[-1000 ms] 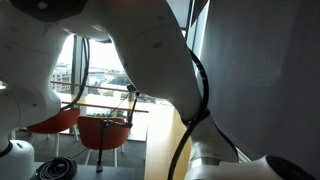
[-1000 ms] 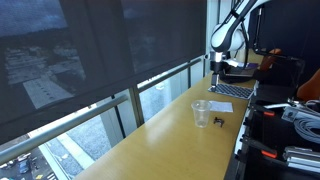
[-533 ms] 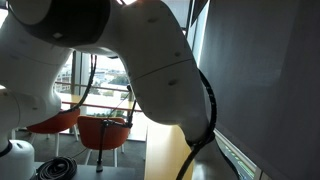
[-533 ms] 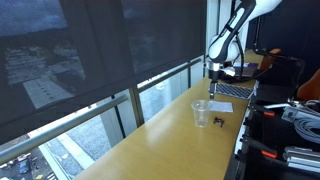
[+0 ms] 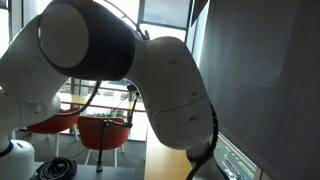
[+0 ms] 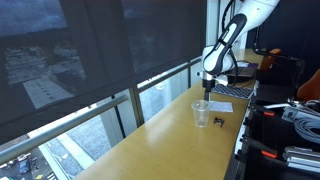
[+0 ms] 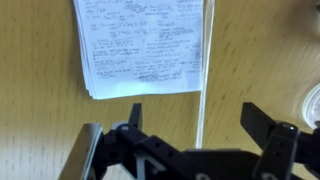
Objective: Put the straw into the cup
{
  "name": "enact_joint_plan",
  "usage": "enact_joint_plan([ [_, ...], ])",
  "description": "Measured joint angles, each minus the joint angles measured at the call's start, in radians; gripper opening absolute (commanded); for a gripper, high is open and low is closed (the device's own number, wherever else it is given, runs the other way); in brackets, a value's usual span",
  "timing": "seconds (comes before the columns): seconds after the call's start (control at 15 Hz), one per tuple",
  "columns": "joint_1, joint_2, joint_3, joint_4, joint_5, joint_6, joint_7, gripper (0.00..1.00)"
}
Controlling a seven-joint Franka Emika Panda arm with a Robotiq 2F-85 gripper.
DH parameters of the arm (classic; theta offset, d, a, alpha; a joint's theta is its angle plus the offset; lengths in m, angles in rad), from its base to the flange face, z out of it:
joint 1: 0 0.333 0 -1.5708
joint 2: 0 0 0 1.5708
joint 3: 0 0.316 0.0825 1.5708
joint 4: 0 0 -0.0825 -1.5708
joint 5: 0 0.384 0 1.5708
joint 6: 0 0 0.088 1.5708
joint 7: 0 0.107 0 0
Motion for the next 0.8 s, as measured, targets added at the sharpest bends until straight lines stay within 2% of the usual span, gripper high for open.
enact_joint_plan([
  [0.4, 0.009, 0.071, 0.001, 0.065, -0.073, 0.003, 0.043, 1.00],
  [0.47, 0.012, 0.071, 0.005, 0.066, -0.074, 0.005, 0.043, 0.90],
  [0.53, 0.017, 0.070, 0.010, 0.065, -0.075, 0.009, 0.043, 0.72],
  [0.8, 0.042, 0.067, 0.020, 0.065, -0.077, 0.023, 0.048, 0.42],
])
